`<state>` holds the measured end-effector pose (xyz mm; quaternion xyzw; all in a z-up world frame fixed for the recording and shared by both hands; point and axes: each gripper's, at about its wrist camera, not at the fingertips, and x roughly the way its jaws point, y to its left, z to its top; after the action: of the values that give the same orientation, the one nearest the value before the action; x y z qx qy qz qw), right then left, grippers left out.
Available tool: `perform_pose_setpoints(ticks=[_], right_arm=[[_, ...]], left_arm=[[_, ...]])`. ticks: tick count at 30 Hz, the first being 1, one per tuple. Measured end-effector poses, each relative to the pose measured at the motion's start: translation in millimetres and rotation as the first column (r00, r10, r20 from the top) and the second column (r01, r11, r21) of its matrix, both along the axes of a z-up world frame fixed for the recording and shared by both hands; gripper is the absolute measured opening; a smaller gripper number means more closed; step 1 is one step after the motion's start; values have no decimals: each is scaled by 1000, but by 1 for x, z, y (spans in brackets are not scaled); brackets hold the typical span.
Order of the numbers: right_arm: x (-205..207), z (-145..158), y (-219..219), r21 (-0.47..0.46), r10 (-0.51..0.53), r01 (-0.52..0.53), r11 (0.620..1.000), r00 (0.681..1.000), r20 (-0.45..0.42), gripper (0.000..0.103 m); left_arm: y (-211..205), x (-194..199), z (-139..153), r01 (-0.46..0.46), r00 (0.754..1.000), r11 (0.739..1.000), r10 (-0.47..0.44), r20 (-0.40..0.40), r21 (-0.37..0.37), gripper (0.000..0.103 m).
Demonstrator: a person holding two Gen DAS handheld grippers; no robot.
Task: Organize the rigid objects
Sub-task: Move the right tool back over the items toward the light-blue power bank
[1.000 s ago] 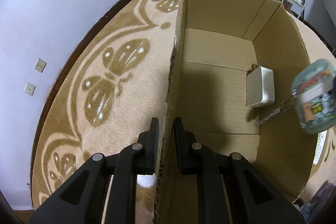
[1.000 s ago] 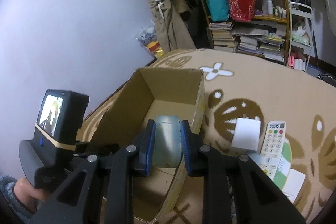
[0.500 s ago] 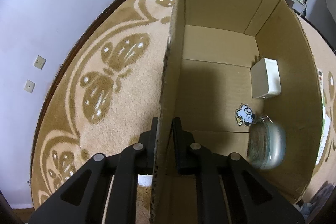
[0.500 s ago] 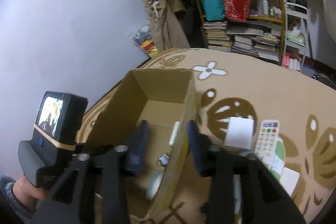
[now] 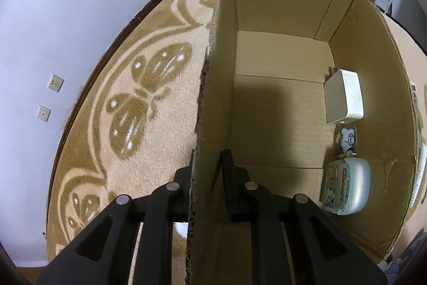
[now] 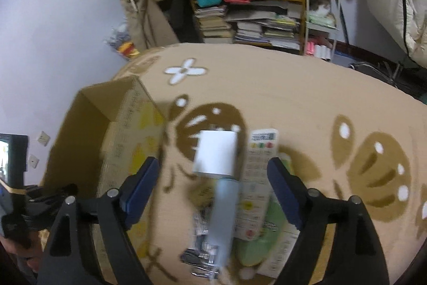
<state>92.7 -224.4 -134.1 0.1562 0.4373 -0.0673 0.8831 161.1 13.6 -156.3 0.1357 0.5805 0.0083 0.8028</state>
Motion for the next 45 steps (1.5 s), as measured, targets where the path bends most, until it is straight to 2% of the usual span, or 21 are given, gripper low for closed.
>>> perform_pose_setpoints(ticks=[7, 23, 27, 31, 37, 43, 44, 45], right_arm=[[0, -16, -18, 7, -62, 62, 998, 994, -91, 88], [4, -57, -38, 0, -121, 124, 992, 970, -209, 88], [4, -60, -41, -8, -133, 135, 991, 968, -214, 88], [3, -65, -45, 17, -137, 144, 989, 966, -220, 80], [3, -73, -48, 42, -142, 157, 987, 958, -247, 80], [5, -64, -39, 39, -122, 134, 990, 965, -233, 79], [6, -62, -36, 35, -114, 126, 991, 967, -227, 77], [6, -58, -33, 35, -103, 113, 993, 971, -215, 69]], left_arm=[[-3, 0, 0, 6, 1000, 1000, -6, 2, 16, 15], [-3, 0, 1, 6, 1000, 1000, -6, 2, 16, 15], [-3, 0, 1, 6, 1000, 1000, -6, 2, 15, 15], [-3, 0, 0, 5, 1000, 1000, -5, 2, 13, 15], [-2, 0, 0, 4, 1000, 1000, -4, 1, 12, 15], [-2, 0, 0, 4, 1000, 1000, -4, 1, 12, 15], [-2, 0, 0, 5, 1000, 1000, -5, 1, 13, 15], [-3, 0, 1, 6, 1000, 1000, -6, 1, 14, 15]])
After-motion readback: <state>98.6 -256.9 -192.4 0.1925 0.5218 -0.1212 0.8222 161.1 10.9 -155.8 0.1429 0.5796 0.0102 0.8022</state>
